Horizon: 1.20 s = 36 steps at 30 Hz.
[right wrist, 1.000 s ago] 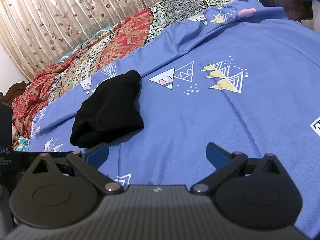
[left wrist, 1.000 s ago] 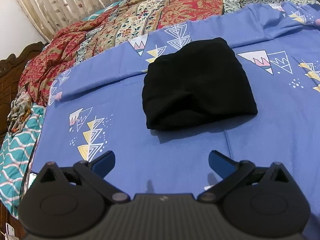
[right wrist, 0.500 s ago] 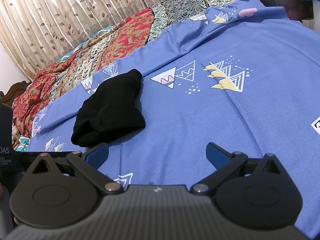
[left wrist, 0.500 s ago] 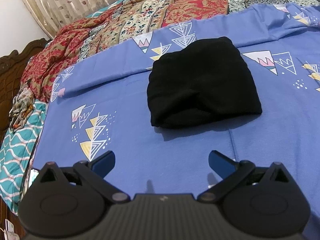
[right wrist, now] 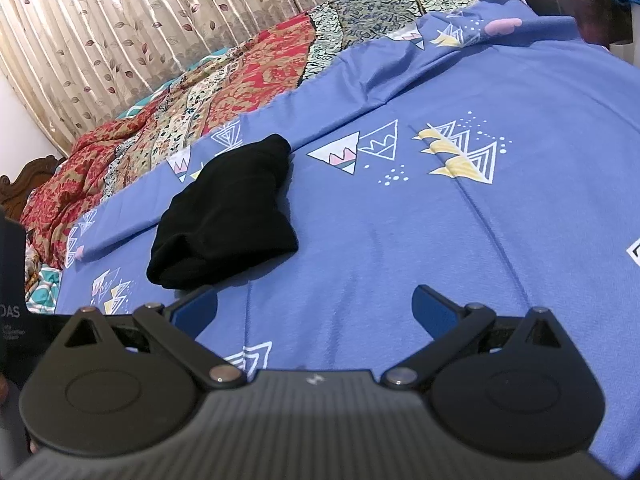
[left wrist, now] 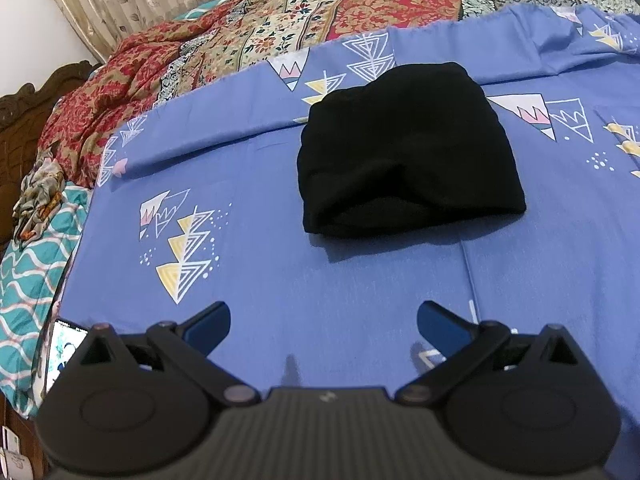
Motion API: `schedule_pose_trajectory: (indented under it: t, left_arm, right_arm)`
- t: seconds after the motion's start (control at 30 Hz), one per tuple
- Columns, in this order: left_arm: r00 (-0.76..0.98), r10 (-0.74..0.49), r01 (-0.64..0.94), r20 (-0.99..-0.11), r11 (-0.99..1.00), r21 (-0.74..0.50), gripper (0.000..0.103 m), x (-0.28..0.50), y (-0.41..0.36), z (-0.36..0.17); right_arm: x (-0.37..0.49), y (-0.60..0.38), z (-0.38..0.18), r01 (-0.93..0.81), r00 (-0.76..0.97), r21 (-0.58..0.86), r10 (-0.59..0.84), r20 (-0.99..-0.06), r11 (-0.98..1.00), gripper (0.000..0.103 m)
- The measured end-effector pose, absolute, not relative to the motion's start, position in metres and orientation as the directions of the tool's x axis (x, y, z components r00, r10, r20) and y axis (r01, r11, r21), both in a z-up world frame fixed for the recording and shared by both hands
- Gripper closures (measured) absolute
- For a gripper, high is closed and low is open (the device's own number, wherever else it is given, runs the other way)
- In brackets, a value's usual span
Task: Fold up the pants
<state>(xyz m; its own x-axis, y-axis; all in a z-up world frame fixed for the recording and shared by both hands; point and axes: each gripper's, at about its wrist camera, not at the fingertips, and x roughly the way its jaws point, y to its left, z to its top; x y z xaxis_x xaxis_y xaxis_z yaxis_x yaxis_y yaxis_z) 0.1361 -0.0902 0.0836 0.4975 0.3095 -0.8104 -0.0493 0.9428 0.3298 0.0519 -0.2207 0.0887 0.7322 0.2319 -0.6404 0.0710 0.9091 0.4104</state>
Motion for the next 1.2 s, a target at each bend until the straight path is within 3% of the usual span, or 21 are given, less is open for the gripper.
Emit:
schedule_pose_trajectory:
  t: [1.2]
  left_arm:
    - [0.472,0.285,-0.051,-0.834,0.954,0.297,0.0,0.1341,-0.0836,0.0789]
  right_arm:
    - [0.0513,-0.2131,0.0868,0.061,0.723,0.405,0.239,-0.648,0.912,0.0]
